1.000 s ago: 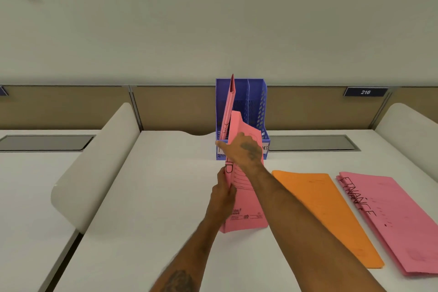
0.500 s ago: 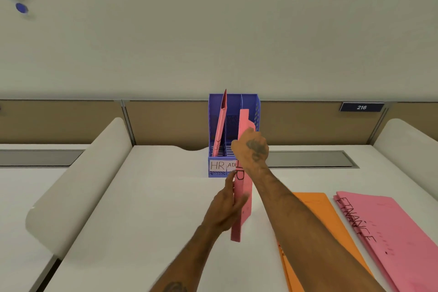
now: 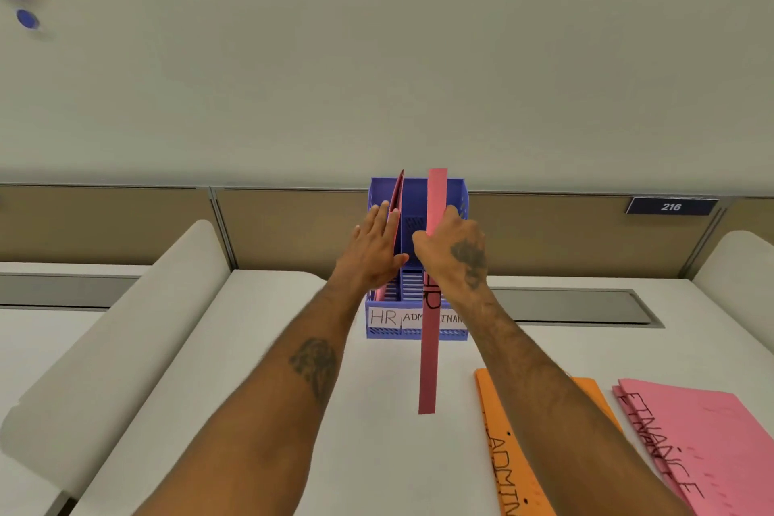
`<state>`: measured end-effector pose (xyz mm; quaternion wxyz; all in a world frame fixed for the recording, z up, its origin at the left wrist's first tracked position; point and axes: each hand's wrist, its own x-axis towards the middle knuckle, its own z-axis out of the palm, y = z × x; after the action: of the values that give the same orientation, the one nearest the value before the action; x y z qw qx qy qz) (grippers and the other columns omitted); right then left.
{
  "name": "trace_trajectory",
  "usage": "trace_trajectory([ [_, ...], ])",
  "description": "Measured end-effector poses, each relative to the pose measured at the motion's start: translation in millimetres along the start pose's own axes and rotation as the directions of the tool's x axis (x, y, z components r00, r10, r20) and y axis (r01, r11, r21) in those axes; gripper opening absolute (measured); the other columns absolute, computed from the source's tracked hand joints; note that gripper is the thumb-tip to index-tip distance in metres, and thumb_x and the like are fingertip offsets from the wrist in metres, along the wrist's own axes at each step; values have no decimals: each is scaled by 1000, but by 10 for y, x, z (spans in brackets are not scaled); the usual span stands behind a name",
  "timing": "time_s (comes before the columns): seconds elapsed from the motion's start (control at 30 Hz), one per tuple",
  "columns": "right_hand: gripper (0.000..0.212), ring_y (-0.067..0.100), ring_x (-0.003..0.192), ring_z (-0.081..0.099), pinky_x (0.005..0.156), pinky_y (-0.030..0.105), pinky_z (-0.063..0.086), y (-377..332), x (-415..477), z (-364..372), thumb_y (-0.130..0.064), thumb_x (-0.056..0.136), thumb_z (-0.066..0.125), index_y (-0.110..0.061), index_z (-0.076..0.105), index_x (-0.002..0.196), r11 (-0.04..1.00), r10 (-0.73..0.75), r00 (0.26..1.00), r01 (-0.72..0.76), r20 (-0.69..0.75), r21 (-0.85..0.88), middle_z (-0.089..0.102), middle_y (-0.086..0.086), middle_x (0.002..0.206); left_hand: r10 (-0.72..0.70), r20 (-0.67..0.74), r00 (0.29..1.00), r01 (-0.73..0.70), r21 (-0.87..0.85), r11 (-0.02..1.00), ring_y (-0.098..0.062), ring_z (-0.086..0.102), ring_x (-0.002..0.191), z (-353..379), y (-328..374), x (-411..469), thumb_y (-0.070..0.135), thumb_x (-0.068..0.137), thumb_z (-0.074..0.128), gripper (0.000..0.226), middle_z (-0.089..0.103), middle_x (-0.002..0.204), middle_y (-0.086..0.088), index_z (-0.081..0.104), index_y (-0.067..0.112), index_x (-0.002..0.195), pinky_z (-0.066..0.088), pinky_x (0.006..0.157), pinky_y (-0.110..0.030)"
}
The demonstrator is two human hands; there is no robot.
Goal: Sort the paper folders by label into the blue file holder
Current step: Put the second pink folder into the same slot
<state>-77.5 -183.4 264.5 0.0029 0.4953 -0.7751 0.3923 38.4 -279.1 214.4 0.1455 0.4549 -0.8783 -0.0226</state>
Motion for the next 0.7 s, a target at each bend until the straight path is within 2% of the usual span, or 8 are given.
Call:
trace_trajectory([
  [0.13, 48, 32, 88, 67, 71, 37, 57, -114, 177, -2, -41, 87, 63, -8, 52, 120, 996, -82, 995, 83, -54, 18, 66, 13, 110, 54, 69, 996, -64, 152, 986, -21, -15, 152, 18, -81, 266, 43, 96, 55, 92, -17, 165, -5, -8, 13, 157, 9, 124, -46],
  [0.3, 41, 27, 76, 68, 66, 37, 60, -268, 372, 56, -40, 87, 60, -11, 55, 116, 985, -128, 990, 135, -65, 107, 67, 7, 95, 78, 36, 996, -82, 157, 984, -20, -10, 153, 133, -259, 308, 30, 93, 60, 94, -10, 166, -3, -6, 15, 157, 10, 124, -47],
  [0.4, 45, 28, 81, 67, 69, 39, 60, -374, 453, 102, -41, 88, 59, -11, 53, 122, 980, -141, 987, 151, -81, 129, 66, 8, 104, 66, -9, 998, -65, 125, 990, -21, -8, 153, 167, -422, 252, 37, 95, 57, 91, -7, 166, -5, -6, 15, 157, 10, 124, -47],
  [0.53, 47, 25, 80, 69, 66, 34, 61, -513, 541, 131, -42, 88, 59, -10, 54, 122, 964, -188, 972, 211, -144, 162, 69, 8, 106, 23, -58, 998, -18, 82, 996, -22, -5, 153, 192, -646, 175, 43, 95, 54, 90, -4, 166, -6, -5, 13, 157, 12, 124, -47],
  [0.7, 48, 27, 85, 70, 69, 35, 61, -598, 709, 256, -36, 87, 60, -7, 53, 125, 958, -191, 966, 222, -175, 180, 68, 11, 112, 24, -69, 997, -20, 53, 998, -21, -7, 153, 241, -740, 146, 49, 94, 57, 97, -6, 166, -5, -7, 15, 157, 12, 124, -47],
])
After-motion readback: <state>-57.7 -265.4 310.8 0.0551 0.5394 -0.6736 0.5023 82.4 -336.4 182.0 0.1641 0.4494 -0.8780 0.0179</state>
